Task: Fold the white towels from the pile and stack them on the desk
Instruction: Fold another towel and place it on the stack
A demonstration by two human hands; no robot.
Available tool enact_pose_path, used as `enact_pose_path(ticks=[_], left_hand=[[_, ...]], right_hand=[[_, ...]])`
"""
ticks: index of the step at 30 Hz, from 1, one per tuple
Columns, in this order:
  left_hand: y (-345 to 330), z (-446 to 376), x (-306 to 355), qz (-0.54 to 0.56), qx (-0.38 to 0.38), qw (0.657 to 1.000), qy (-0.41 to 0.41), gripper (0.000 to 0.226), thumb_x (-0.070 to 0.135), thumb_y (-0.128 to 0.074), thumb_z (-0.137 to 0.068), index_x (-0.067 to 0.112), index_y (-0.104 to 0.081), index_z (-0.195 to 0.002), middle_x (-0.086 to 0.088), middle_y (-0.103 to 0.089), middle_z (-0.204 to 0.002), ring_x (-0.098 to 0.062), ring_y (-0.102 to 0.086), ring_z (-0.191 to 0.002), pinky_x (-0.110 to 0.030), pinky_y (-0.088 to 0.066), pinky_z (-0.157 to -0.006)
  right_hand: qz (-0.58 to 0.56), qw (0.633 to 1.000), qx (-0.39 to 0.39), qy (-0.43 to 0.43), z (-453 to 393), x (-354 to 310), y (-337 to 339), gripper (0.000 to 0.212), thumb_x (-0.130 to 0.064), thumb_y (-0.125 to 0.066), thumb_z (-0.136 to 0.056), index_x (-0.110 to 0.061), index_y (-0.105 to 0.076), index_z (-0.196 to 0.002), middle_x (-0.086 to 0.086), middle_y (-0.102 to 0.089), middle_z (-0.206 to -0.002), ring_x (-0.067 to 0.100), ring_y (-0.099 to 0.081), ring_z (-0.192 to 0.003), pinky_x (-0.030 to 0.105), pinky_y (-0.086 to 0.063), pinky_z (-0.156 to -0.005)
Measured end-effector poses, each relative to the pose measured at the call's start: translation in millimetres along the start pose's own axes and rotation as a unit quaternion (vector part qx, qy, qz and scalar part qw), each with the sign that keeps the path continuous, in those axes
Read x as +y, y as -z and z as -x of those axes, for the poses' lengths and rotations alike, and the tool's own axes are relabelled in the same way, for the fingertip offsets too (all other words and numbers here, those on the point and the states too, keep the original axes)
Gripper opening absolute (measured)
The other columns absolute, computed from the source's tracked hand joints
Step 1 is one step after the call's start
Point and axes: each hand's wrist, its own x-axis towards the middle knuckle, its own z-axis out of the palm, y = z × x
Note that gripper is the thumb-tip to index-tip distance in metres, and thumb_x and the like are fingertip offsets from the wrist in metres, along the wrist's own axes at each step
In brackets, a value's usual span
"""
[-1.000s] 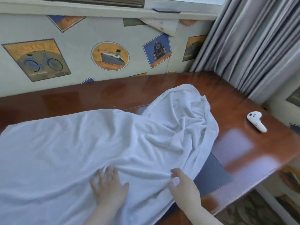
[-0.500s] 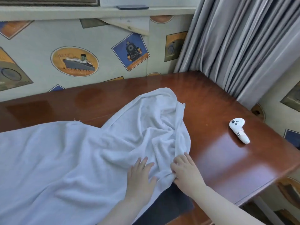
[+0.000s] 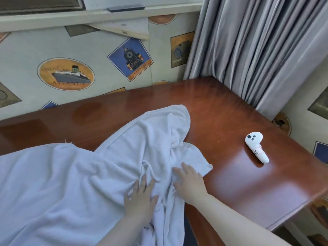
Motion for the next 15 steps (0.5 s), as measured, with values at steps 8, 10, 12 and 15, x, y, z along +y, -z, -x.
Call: enact_pose_path(ticks=[8, 10, 12, 15], left_hand=[[12.8, -28.3, -5.1, 0.057, -0.022, 0.995, 0.073, 0.066, 0.059, -0.021, -0.100, 0.037, 0.010, -0.154, 0.009, 0.020, -0.161, -0.016, 0.013, -0.149, -0.056, -0.015, -0.116], [13.9, -36.1, -3.1, 0.051, -0.029, 0.995, 0.082, 0.068, 0.063, -0.020, -0.098, 0.037, 0.012, -0.153, 0.009, 0.020, -0.161, -0.018, 0.015, -0.149, -0.058, -0.014, -0.115], [12.1, -40.6, 3.1, 0.021, -0.019, 0.997, 0.075, 0.072, 0.066, -0.021, -0.096, 0.036, 0.012, -0.153, 0.011, 0.020, -0.161, -0.021, 0.016, -0.149, -0.057, -0.013, -0.116], [-4.0, -32.3, 15.1, -0.017, 0.028, 0.999, 0.019, 0.079, 0.064, -0.033, -0.094, 0.034, 0.009, -0.154, 0.008, 0.024, -0.160, -0.023, 0.025, -0.147, -0.052, 0.002, -0.118]], right_hand=[[-0.024, 0.953, 0.156, -0.258, 42.7, 99.1, 3.8, 0.036, -0.045, -0.041, -0.095, -0.029, -0.050, -0.126, -0.008, -0.034, -0.154, 0.012, -0.029, -0.140, 0.045, -0.030, -0.108], [-0.067, 0.910, 0.172, -0.372, 57.2, 127.1, 14.3, 0.040, -0.038, -0.042, -0.096, -0.017, -0.050, -0.129, 0.004, -0.039, -0.149, 0.024, -0.031, -0.136, 0.049, -0.026, -0.109], [-0.085, 0.879, 0.173, -0.437, 62.1, 130.5, 22.2, 0.043, -0.032, -0.045, -0.096, -0.014, -0.047, -0.135, 0.008, -0.037, -0.149, 0.029, -0.030, -0.135, 0.047, -0.024, -0.110], [-0.120, 0.890, 0.273, -0.345, 58.4, 91.5, 19.4, 0.051, -0.013, -0.060, -0.087, -0.014, -0.049, -0.137, 0.008, -0.036, -0.153, 0.028, -0.024, -0.145, 0.047, -0.016, -0.116]])
